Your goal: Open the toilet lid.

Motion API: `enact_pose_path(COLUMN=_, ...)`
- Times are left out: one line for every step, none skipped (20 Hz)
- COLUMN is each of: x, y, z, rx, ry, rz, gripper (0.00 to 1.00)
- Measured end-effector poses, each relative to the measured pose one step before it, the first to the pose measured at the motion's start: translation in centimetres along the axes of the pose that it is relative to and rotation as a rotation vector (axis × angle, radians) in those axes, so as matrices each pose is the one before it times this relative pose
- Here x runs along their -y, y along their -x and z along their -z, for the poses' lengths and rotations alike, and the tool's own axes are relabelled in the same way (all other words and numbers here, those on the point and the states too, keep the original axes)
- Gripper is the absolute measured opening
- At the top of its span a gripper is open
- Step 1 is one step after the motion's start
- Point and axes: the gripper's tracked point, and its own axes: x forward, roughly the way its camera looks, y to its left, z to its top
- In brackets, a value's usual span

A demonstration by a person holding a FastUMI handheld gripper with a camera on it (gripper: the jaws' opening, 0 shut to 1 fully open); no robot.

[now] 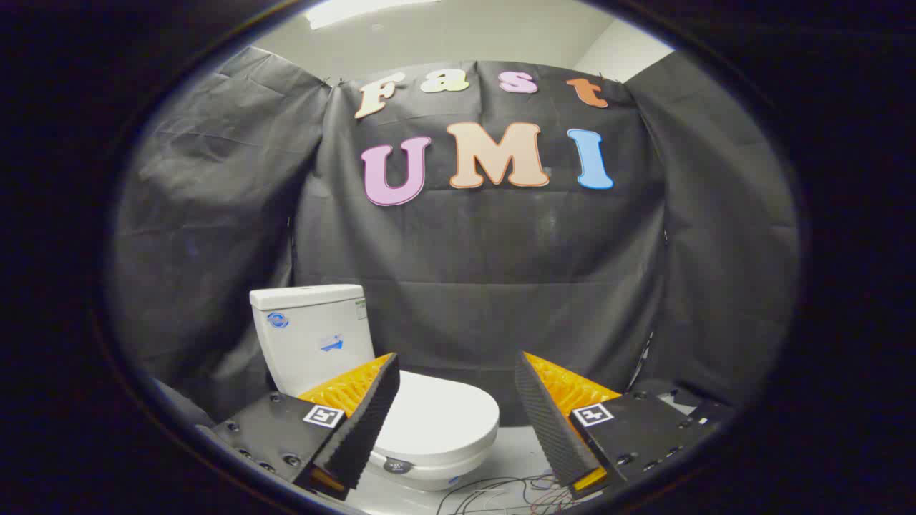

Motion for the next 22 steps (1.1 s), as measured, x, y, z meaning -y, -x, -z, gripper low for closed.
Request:
enact_pose_path(x=-0.095, y=0.032, z=-0.041, rx=-0.00130, ry=0.00941, rz=-0.00263, gripper=1.00)
enact_pose_path(x=0.021, y=0.035, z=-0.228, rx=0.00277, ry=0.00472, rz=-0.00139, gripper=0.99)
enact_pose_path(x=0.144, y=-0.036, z=-0.037, rx=0.00308, ry=-0.00185, rz=0.00102, gripper=0.99)
enact_pose_path(x=0.188, y=0.041, z=-0.148, rx=0.00402, ry=-0.00640, rz=0.00285, gripper=0.99)
enact_pose_path(x=0.014, y=-0.051, z=0.025, rx=-0.00015, ry=-0.00651, rz=0.00090, gripper=1.00)
enact_pose_path(x=-0.041, y=-0.060, z=0.032, rx=0.00006, ry=0.00117, rz=-0.00050, gripper=1.00)
enact_pose_path(x=-0.045, y=-0.050, z=0.072, rx=0.00018, ry=0.00201, rz=-0.00080, gripper=1.00)
enact_pose_path(x=-0.006, y=0.058, z=0.108, rx=-0.00154, ry=0.00137, rz=-0.00080, gripper=1.00)
enact_pose_path(x=0.020, y=0.043, z=-0.156, rx=0.00148, ry=-0.00034, rz=-0.00016, gripper=1.00)
enact_pose_path(x=0.060, y=-0.031, z=0.066, rx=0.00068, ry=-0.00108, rz=0.00008, gripper=1.00)
enact_pose_path(x=-0.027, y=-0.005, z=0.014, rx=-0.00037, ry=0.00017, rz=-0.00033, gripper=1.00)
enact_pose_path(x=0.024, y=0.006, z=0.016, rx=0.00001, ry=-0.00025, rz=-0.00015, gripper=1.00)
enact_pose_path(x=-0.021, y=0.000, z=-0.043, rx=0.00027, ry=-0.00029, rz=-0.00023, gripper=1.00)
enact_pose_path(x=-0.033, y=0.070, z=-0.090, rx=0.00322, ry=0.00077, rz=-0.00095, gripper=1.00)
enact_pose_path(x=0.024, y=0.030, z=-0.134, rx=0.00237, ry=-0.00025, rz=-0.00006, gripper=1.00)
enact_pose_path(x=-0.003, y=0.009, z=0.031, rx=0.00187, ry=-0.00078, rz=-0.00040, gripper=1.00)
enact_pose_path(x=-0.030, y=0.040, z=-0.091, rx=0.00261, ry=-0.00042, rz=-0.00031, gripper=1.00)
enact_pose_path(x=0.039, y=0.010, z=-0.012, rx=0.00330, ry=-0.00063, rz=-0.00055, gripper=1.00)
enact_pose_path(x=0.021, y=-0.035, z=-0.058, rx=-0.00076, ry=-0.00065, rz=0.00023, gripper=1.00)
enact_pose_path(x=-0.052, y=-0.107, z=0.240, rx=-0.00450, ry=0.00191, rz=-0.00035, gripper=1.00)
enact_pose_path(x=-0.168, y=0.045, z=0.159, rx=-0.00882, ry=0.00193, rz=-0.00583, gripper=1.00)
enact_pose_path(x=-0.259, y=0.061, z=-0.142, rx=0.00376, ry=0.00457, rz=-0.00551, gripper=1.00)
